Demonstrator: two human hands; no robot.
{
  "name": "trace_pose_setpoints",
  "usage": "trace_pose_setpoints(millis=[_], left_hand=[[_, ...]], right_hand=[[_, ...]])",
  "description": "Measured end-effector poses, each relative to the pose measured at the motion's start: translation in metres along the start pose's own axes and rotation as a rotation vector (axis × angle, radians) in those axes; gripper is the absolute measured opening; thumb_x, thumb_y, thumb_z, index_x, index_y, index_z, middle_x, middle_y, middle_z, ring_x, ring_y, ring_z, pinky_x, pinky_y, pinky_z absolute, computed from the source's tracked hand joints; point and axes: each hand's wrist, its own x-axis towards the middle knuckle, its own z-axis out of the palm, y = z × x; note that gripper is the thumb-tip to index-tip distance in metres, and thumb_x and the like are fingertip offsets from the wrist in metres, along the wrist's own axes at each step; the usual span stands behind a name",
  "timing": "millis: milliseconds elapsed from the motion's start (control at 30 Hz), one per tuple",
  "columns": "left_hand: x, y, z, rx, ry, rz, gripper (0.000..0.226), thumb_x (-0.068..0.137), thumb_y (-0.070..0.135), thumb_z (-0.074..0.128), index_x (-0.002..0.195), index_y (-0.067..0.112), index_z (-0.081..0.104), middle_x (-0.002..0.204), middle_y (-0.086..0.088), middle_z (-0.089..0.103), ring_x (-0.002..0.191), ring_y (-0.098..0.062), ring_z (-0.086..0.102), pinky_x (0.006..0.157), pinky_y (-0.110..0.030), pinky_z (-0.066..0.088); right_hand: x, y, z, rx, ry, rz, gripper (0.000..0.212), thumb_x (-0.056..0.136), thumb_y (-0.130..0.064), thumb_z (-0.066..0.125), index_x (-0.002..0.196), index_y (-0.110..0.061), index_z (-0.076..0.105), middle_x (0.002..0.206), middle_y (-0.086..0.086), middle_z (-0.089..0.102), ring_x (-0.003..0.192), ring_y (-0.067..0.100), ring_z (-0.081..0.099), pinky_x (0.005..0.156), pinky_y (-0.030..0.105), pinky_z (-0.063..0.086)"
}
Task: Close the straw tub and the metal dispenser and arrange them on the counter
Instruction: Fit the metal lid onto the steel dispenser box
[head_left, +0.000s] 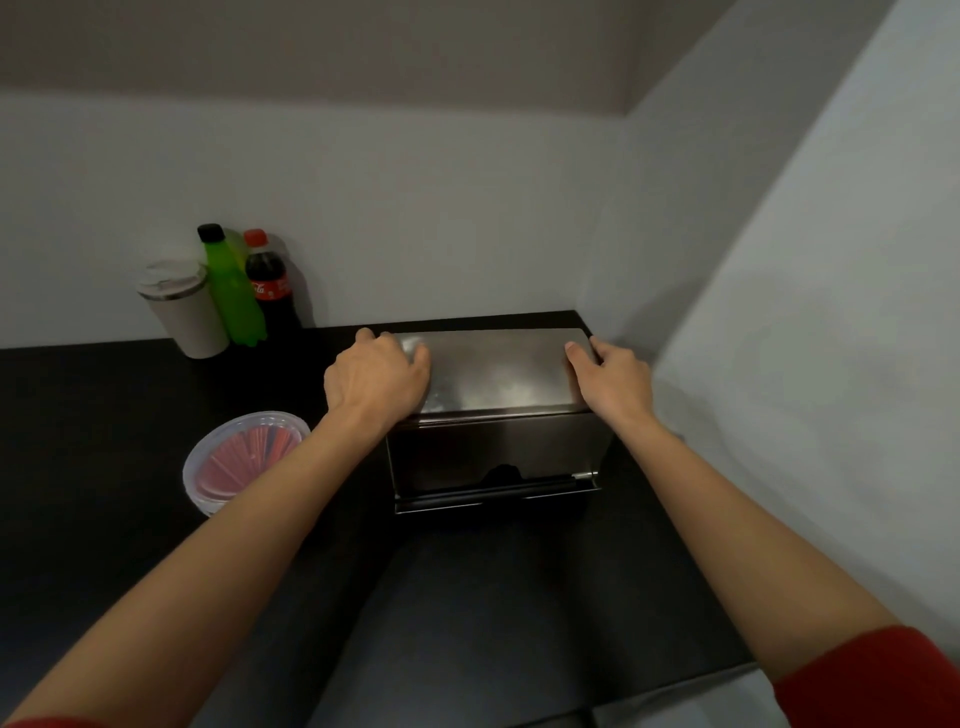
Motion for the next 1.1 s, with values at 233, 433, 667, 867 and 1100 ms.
trace_pose_setpoints(millis=[233, 433, 667, 867, 1100], left_hand=[[-0.003, 0.001, 0.000, 0.005, -0.014, 0.008, 0.050, 0.091, 0.044, 0.033, 0.095, 0.003, 0.061, 0.108, -0.016, 0.053, 0.069, -0.025, 0.043, 0.061, -0.035, 0.034], [-0.005, 0.001, 0.001, 0.000, 0.017, 0.011, 0.048, 0.091, 0.043, 0.033, 0.095, 0.004, 0.060, 0.105, -0.015, 0.053, 0.067, -0.023, 0.041, 0.058, -0.033, 0.031], [-0.008, 0.002, 0.003, -0.005, 0.042, -0.020, 0.053, 0.088, 0.049, 0.033, 0.107, 0.007, 0.059, 0.113, -0.015, 0.054, 0.074, -0.028, 0.048, 0.061, -0.034, 0.033], [-0.007, 0.003, 0.003, -0.126, 0.068, -0.025, 0.047, 0.088, 0.044, 0.043, 0.111, 0.007, 0.060, 0.107, -0.014, 0.061, 0.072, -0.020, 0.045, 0.060, -0.032, 0.035], [-0.008, -0.003, 0.005, -0.293, 0.028, -0.027, 0.055, 0.089, 0.048, 0.053, 0.125, 0.007, 0.053, 0.114, -0.012, 0.063, 0.095, -0.026, 0.060, 0.067, -0.030, 0.041]], right_hand=[[-0.001, -0.001, 0.003, -0.044, 0.051, -0.021, 0.057, 0.093, -0.043, 0.047, 0.135, -0.005, 0.047, 0.104, 0.014, 0.071, 0.096, 0.025, 0.063, 0.063, 0.007, 0.024], [-0.003, -0.001, 0.004, -0.069, 0.048, -0.029, 0.058, 0.093, -0.045, 0.045, 0.138, -0.008, 0.044, 0.104, 0.013, 0.070, 0.097, 0.026, 0.062, 0.073, 0.019, 0.032], [-0.004, -0.001, 0.004, -0.064, -0.032, -0.027, 0.062, 0.093, -0.049, 0.041, 0.139, -0.008, 0.041, 0.115, 0.012, 0.065, 0.107, 0.026, 0.059, 0.085, 0.030, 0.041], [-0.010, -0.003, 0.000, -0.055, -0.004, -0.065, 0.060, 0.092, -0.046, 0.046, 0.139, -0.008, 0.041, 0.119, 0.014, 0.065, 0.110, 0.026, 0.059, 0.091, 0.033, 0.045], [-0.016, -0.007, -0.002, -0.134, 0.021, -0.077, 0.054, 0.093, -0.044, 0.044, 0.134, -0.010, 0.048, 0.128, 0.013, 0.059, 0.119, 0.032, 0.050, 0.099, 0.046, 0.042]])
